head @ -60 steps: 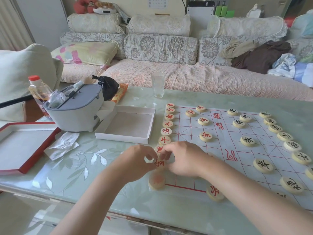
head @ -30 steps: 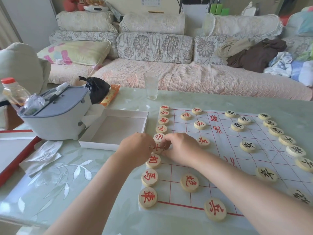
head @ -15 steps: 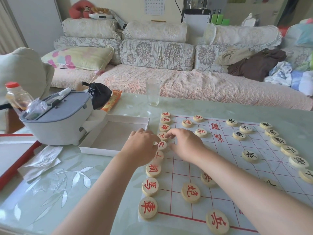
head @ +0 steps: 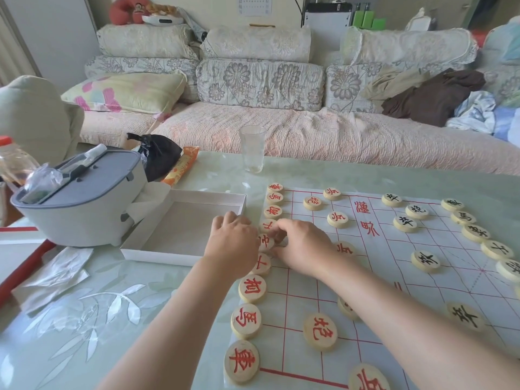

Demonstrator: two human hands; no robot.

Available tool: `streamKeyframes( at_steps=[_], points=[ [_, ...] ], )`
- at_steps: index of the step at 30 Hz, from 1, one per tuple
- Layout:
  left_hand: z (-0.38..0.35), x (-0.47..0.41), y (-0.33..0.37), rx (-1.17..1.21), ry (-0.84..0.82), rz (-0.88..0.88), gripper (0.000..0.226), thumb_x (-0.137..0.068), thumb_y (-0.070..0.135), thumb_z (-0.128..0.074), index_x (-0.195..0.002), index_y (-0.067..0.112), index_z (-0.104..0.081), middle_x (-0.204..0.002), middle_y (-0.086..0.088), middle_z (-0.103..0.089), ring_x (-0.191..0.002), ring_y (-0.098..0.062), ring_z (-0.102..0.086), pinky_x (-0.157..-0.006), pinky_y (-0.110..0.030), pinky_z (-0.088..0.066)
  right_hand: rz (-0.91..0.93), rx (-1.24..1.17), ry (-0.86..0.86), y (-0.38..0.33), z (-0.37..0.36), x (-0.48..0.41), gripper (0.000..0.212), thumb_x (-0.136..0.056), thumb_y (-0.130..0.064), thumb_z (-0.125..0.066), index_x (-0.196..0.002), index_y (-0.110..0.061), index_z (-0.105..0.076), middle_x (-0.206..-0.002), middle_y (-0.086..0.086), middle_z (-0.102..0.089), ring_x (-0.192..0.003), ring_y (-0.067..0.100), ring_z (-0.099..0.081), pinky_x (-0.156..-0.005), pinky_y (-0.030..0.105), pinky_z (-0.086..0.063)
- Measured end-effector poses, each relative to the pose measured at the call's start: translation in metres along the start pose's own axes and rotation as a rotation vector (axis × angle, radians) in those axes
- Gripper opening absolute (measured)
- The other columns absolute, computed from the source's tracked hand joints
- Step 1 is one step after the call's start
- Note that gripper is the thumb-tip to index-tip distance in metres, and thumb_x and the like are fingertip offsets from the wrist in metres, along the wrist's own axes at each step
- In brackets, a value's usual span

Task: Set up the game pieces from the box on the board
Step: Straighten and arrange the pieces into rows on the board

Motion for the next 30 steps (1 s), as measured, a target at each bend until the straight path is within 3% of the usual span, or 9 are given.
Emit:
streamKeyframes(
  at_steps=[3,8,12,15,16,20,23,27,30],
  points=[
    [0.000,-0.003,0.000,0.055,0.028,0.042,0.028,-0.097,0.039,-0.044,-0.117,0.030,-0.061,-0.121,0.007,-0.057,-0.121,-0.020,-0.035,-0.098,-0.036,-0.016,0.001,-0.015,0.036,0.000,0.001,0.000,0.028,-0.082,-0.042,-0.072,-0.107,-0.038,-0.062,-0.102,-0.016,-0.064,-0.094,0.012,-0.061,-0.072,0.028,-0.042],
    [0.006,-0.004,0.002,0.104,0.186,0.008,0.023,-0.092,0.038,-0.055,-0.114,0.036,-0.061,-0.099,0.014,-0.070,-0.107,-0.015,-0.050,-0.089,-0.029,-0.015,0.022,-0.066,0.066,-0.001,0.005,0.002,0.025,-0.085,-0.040,-0.070,-0.106,-0.034,-0.058,-0.098,-0.016,-0.066,-0.091,0.012,-0.061,-0.069,0.028,-0.040],
    [0.018,-0.006,0.001,0.562,0.173,0.104,0.015,-0.088,0.024,-0.065,-0.102,0.029,-0.071,-0.093,0.011,-0.072,-0.086,-0.008,-0.063,-0.081,-0.019,-0.041,0.081,-0.199,0.132,-0.006,0.012,-0.001,0.022,-0.089,-0.035,-0.069,-0.108,-0.030,-0.057,-0.099,-0.014,-0.066,-0.078,0.001,-0.057,-0.068,0.026,-0.041],
    [0.032,-0.007,-0.005,0.742,0.193,0.176,0.016,-0.086,0.023,-0.069,-0.100,0.028,-0.066,-0.086,0.015,-0.069,-0.074,0.004,-0.061,-0.068,-0.009,-0.044,0.136,-0.348,0.158,-0.010,0.018,-0.006,0.022,-0.091,-0.030,-0.069,-0.110,-0.029,-0.057,-0.095,-0.012,-0.064,-0.065,-0.008,-0.053,-0.065,0.018,-0.040],
    [0.035,-0.007,-0.007,0.802,0.204,0.205,0.017,-0.084,0.023,-0.071,-0.099,0.029,-0.065,-0.085,0.015,-0.069,-0.074,0.006,-0.062,-0.069,-0.009,-0.047,0.132,-0.398,0.141,-0.010,0.021,-0.007,0.023,-0.091,-0.029,-0.070,-0.109,-0.030,-0.057,-0.093,-0.012,-0.064,-0.063,-0.008,-0.053,-0.064,0.017,-0.041],
    [0.037,-0.005,-0.016,1.035,0.212,0.374,0.014,-0.076,0.028,-0.079,-0.085,0.021,-0.072,-0.078,0.006,-0.074,-0.072,-0.012,-0.071,-0.076,-0.036,-0.059,0.147,-0.471,0.053,-0.011,0.029,-0.005,0.032,-0.085,-0.031,-0.077,-0.110,-0.036,-0.058,-0.096,-0.007,-0.068,-0.062,-0.002,-0.053,-0.066,0.019,-0.044],
    [0.038,-0.002,-0.014,1.145,0.172,0.409,0.014,-0.076,0.030,-0.081,-0.080,0.018,-0.075,-0.074,0.002,-0.075,-0.073,-0.017,-0.072,-0.073,-0.034,-0.061,0.194,-0.501,0.020,-0.017,0.032,-0.002,0.033,-0.080,-0.034,-0.082,-0.108,-0.034,-0.067,-0.093,-0.014,-0.068,-0.057,-0.002,-0.053,-0.061,0.011,-0.040],
    [0.038,-0.001,-0.015,1.327,0.090,0.456,0.010,-0.082,0.019,-0.075,-0.090,0.014,-0.077,-0.082,-0.004,-0.076,-0.082,-0.020,-0.073,-0.079,-0.030,-0.060,0.173,-0.501,0.043,-0.021,0.034,0.001,0.035,-0.079,-0.031,-0.083,-0.111,-0.029,-0.068,-0.065,-0.029,-0.062,-0.052,-0.003,-0.051,-0.055,0.006,-0.037],
    [0.035,-0.001,-0.016,1.408,0.040,0.472,0.015,-0.083,0.011,-0.073,-0.098,0.009,-0.076,-0.086,-0.007,-0.076,-0.084,-0.020,-0.073,-0.081,-0.029,-0.059,0.173,-0.471,0.091,-0.021,0.033,0.004,0.034,-0.078,-0.029,-0.083,-0.108,-0.028,-0.069,-0.063,-0.024,-0.060,-0.055,-0.004,-0.053,-0.056,0.006,-0.037]
  ],
)
Point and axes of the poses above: each hand's wrist, its own x-axis away from the middle knuckle, its own z-axis out of the back of the hand, y = z × x, the point moved 3 cm from there along -x, towards the middle knuckle
